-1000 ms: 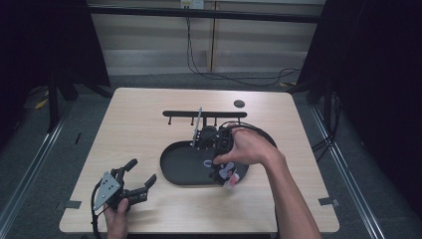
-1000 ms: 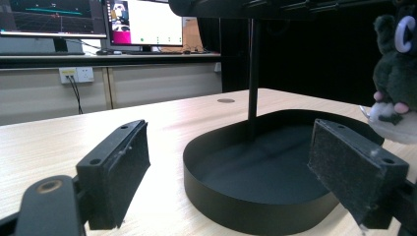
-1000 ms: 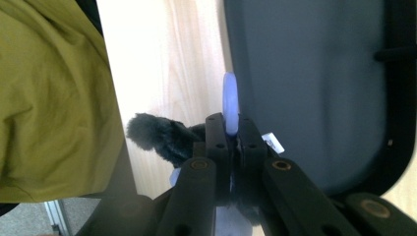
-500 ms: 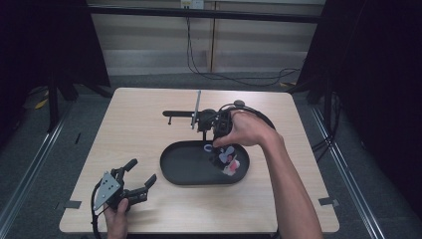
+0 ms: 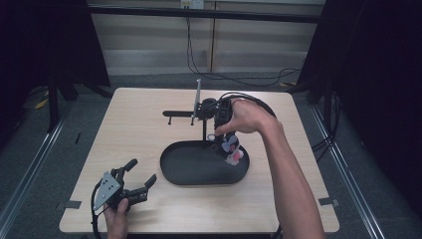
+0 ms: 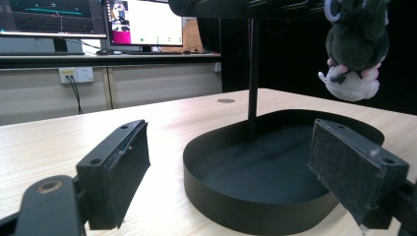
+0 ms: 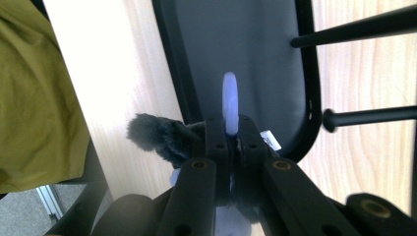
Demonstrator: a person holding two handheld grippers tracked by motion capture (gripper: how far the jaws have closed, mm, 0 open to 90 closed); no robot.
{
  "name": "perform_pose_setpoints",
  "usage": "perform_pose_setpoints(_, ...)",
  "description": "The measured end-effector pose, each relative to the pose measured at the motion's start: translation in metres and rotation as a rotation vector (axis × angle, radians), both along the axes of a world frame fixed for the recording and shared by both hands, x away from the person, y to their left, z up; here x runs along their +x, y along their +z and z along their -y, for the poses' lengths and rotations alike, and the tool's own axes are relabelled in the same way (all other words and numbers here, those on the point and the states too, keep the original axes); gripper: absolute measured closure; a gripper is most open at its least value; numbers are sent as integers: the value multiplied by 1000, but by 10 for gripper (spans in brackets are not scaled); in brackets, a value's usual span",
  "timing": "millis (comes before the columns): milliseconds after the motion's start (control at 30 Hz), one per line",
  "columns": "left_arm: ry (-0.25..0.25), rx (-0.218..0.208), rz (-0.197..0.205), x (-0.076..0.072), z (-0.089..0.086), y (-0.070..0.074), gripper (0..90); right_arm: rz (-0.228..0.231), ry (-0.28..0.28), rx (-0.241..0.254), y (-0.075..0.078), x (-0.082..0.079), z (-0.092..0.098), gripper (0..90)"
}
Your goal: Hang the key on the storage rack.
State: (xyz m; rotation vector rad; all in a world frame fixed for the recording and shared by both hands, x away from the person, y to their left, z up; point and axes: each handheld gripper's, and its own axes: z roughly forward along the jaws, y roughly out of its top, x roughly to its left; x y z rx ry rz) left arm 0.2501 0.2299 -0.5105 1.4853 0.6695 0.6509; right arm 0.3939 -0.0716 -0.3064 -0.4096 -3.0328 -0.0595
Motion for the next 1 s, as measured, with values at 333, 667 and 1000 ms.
perform_pose_setpoints(333,0,-2,-4,0,0,0,153,13,-32,6,6,15,6,869)
perform_pose_setpoints(667,0,-2,-3,0,0,0,153,15,-63,-30,4,28,6,868)
perform_pose_setpoints(1000,0,6,0,0,0,0,153,34,-84,-73,-4,33,7,867)
